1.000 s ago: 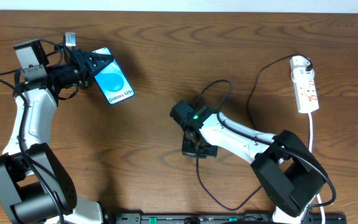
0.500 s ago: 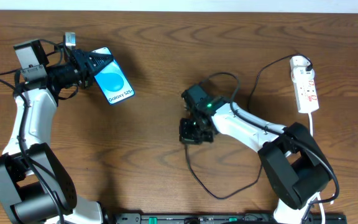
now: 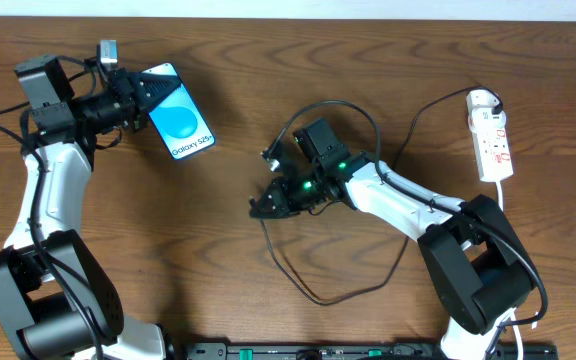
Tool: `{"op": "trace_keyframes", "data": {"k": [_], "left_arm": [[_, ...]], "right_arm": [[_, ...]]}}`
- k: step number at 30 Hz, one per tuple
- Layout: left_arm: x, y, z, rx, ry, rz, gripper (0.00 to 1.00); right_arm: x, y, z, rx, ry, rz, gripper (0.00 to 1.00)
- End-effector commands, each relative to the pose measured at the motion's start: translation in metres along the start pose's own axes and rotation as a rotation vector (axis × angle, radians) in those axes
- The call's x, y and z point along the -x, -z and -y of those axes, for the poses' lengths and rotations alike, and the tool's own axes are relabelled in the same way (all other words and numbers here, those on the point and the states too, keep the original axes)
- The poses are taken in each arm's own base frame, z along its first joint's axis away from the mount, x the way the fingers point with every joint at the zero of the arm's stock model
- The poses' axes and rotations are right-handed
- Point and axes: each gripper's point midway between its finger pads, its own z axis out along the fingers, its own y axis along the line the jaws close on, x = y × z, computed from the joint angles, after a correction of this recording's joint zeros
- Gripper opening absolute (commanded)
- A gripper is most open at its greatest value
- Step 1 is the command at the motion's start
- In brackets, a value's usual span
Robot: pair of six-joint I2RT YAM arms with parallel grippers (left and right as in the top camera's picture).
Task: Plug charger to phone and switch on socket
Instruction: 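Lift the cable plug with the right gripper, connector pointing up, then move the right gripper's plug toward the phone's bottom port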
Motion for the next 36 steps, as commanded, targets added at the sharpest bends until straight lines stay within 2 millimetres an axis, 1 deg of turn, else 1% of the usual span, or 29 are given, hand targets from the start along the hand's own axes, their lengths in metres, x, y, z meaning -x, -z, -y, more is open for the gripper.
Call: {"op": "trace_keyframes", "data": {"k": [1,4,8,14,24,27,33,36], "left_arm": [[-0.007,0.004,0.025,-0.057,0.0,-0.042,0.07],[-0.01,0.005,0.029,-0.077,-0.011,-0.061,0.07],[-0.011,0.006,0.039,-0.114,-0.071,-0.081,0.08],[-0.008,0.007,0.053,-0.152,-0.122,-0.091,0.07],[-0.003,0.008,0.064,-0.168,-0.134,-0.084,0.07],[-0.001,0.009,0.07,-0.178,-0.159,-0.078,0.08],[0.003,0.012,0.086,-0.201,-0.201,-0.064,0.08],[0.004,0.012,0.09,-0.207,-0.201,-0.058,0.07]], "right_arm": [[0.001,0.003,-0.025,0.144,0.087,-0.026,0.01],[0.007,0.004,-0.033,0.181,0.145,-0.005,0.01],[0.014,0.006,-0.044,0.226,0.216,0.016,0.01],[0.022,0.012,-0.064,0.306,0.331,0.043,0.01],[0.034,0.021,-0.089,0.387,0.398,0.081,0.01],[0.04,0.025,-0.097,0.405,0.406,0.102,0.01],[0.052,0.036,-0.12,0.457,0.439,0.154,0.01],[0.056,0.04,-0.128,0.472,0.445,0.173,0.01]]}}
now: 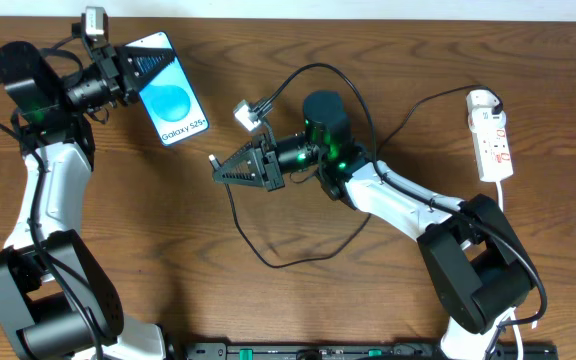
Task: Plug charger to phone and switch on socket
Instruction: 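Move the right gripper's plug toward the phone's bottom port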
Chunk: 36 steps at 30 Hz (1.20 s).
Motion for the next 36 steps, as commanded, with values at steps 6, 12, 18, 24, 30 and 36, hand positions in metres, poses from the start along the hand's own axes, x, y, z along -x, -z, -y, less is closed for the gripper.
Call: {"op": "trace_keyframes", "data": {"k": [6,12,18,24,30,36], "left_arm": [[-0.002,-0.006,0.026,-0.028,-0.003,-0.021,0.07],[-0.005,-0.018,0.03,-0.036,-0.009,-0.025,0.08],[-0.008,-0.026,0.033,-0.046,-0.022,-0.039,0.07],[-0.007,-0.026,0.032,-0.043,-0.017,-0.03,0.08],[-0.007,-0.026,0.032,-0.043,-0.014,-0.03,0.08],[-0.007,-0.026,0.032,-0.043,-0.014,-0.029,0.07]], "right_arm": [[0.01,0.002,-0.002,0.002,-0.085,0.03,0.01],[0.013,0.002,-0.002,0.0,-0.096,0.041,0.01],[0.022,0.004,-0.011,0.022,-0.052,0.064,0.01],[0.026,0.004,-0.013,0.021,-0.045,0.08,0.01],[0.029,0.004,-0.011,0.009,-0.046,0.097,0.01],[0.035,0.005,-0.009,-0.004,-0.042,0.129,0.01]]}}
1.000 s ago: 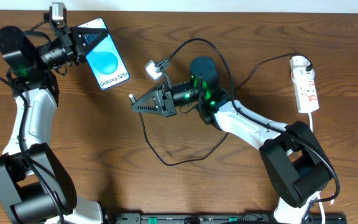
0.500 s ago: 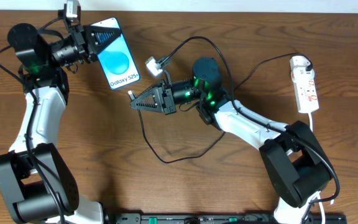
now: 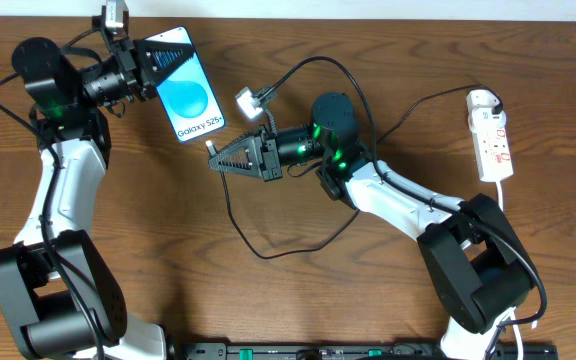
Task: Plug charger to phone and switch on socket
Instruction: 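Move the right gripper's plug toward the phone's bottom port, then align the plug under the phone port and push it upward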
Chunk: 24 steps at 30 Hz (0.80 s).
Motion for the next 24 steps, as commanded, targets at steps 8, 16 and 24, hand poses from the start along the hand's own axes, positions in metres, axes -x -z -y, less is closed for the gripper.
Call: {"op": "trace_keyframes", "data": {"k": [8,16,24], "left_arm": [[0.0052,0.0005,0.0179,-0.006,-0.045,0.025,0.07],[0.0053,0.0003,0.0182,-0.006,-0.048,0.026,0.08],[0.0026,-0.0037,0.0191,-0.01,-0.056,0.015,0.07]], "right_arm": [[0.0144,0.0024,0.0015,-0.019,0.002,0.061,0.01],[0.0146,0.0024,0.0016,-0.019,0.002,0.062,0.01],[0.0151,0.0025,0.0019,-0.021,-0.013,0.065,0.01]]}}
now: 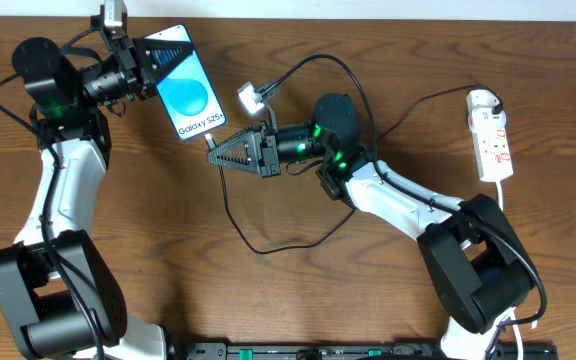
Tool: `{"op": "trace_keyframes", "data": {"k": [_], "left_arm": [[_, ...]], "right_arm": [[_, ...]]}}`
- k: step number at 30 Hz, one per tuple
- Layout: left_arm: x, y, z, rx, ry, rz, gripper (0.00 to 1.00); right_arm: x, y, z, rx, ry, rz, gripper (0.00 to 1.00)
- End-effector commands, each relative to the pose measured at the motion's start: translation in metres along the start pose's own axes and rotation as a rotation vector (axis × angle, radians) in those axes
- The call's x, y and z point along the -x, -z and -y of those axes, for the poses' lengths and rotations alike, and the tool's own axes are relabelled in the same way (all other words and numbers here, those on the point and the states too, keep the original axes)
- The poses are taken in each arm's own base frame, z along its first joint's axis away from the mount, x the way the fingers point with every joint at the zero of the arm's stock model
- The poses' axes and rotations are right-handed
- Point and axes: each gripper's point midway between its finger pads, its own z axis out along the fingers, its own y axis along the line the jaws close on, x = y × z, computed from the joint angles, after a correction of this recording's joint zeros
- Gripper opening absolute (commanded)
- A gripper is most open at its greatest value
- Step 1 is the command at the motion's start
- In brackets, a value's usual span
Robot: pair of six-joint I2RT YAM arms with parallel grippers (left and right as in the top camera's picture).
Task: Plug charger to phone and switch on socket
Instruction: 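Align the plug under the phone port and push it upward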
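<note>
A phone [191,94] with a blue screen reading Galaxy S25+ is held off the table at the upper left, my left gripper [156,62] shut on its top end. My right gripper [214,155] is shut on the black charger plug, whose tip sits just below the phone's lower edge. The black cable [268,240] loops across the table from the plug and runs on toward the white socket strip [491,135] at the far right. Whether the plug touches the phone's port I cannot tell.
The brown wooden table [148,250] carries the cable loop in its middle. A white camera block [251,98] juts from the right wrist, close to the phone. The socket strip's own white cord [501,195] runs down the right edge.
My right gripper with the plug has shifted slightly up and left, closing the small gap to the phone's lower edge. The phone and left arm look unchanged.
At first the left gripper held the phone at the upper left, and the right gripper was low on the table at the cable. Then the right gripper held the plug raised, pointing left. The phone came right and the plug nearer, and now they almost meet.
</note>
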Motion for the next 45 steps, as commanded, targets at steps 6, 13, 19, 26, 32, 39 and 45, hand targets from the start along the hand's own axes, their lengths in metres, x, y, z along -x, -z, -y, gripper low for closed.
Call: {"op": "trace_keyframes", "data": {"k": [6,13,19,26,32,39,45], "left_arm": [[-0.0019,-0.0043,0.02,-0.017,-0.059,-0.009,0.07],[-0.002,-0.0043,0.02,-0.017,-0.06,-0.009,0.07],[-0.004,-0.0042,0.0204,-0.02,-0.086,-0.021,0.07],[-0.0052,-0.0042,0.0207,-0.022,-0.09,-0.028,0.08],[-0.0053,-0.0042,0.0206,-0.022,-0.089,-0.028,0.08],[-0.007,-0.0043,0.021,-0.024,-0.081,-0.038,0.07],[-0.0094,-0.004,0.0214,-0.027,-0.081,-0.052,0.07]], "right_arm": [[0.007,0.002,0.003,-0.013,-0.03,0.027,0.01],[0.0082,0.0021,0.0037,-0.017,-0.051,0.034,0.01],[0.0081,0.0021,0.0036,-0.016,-0.051,0.034,0.01],[0.0087,0.0022,0.0041,-0.018,-0.051,0.037,0.01],[0.0088,0.0023,0.0041,-0.019,-0.051,0.038,0.01],[0.0097,0.0023,0.0048,-0.022,-0.051,0.043,0.01],[0.0112,0.004,0.0058,-0.025,-0.074,0.048,0.01]]}}
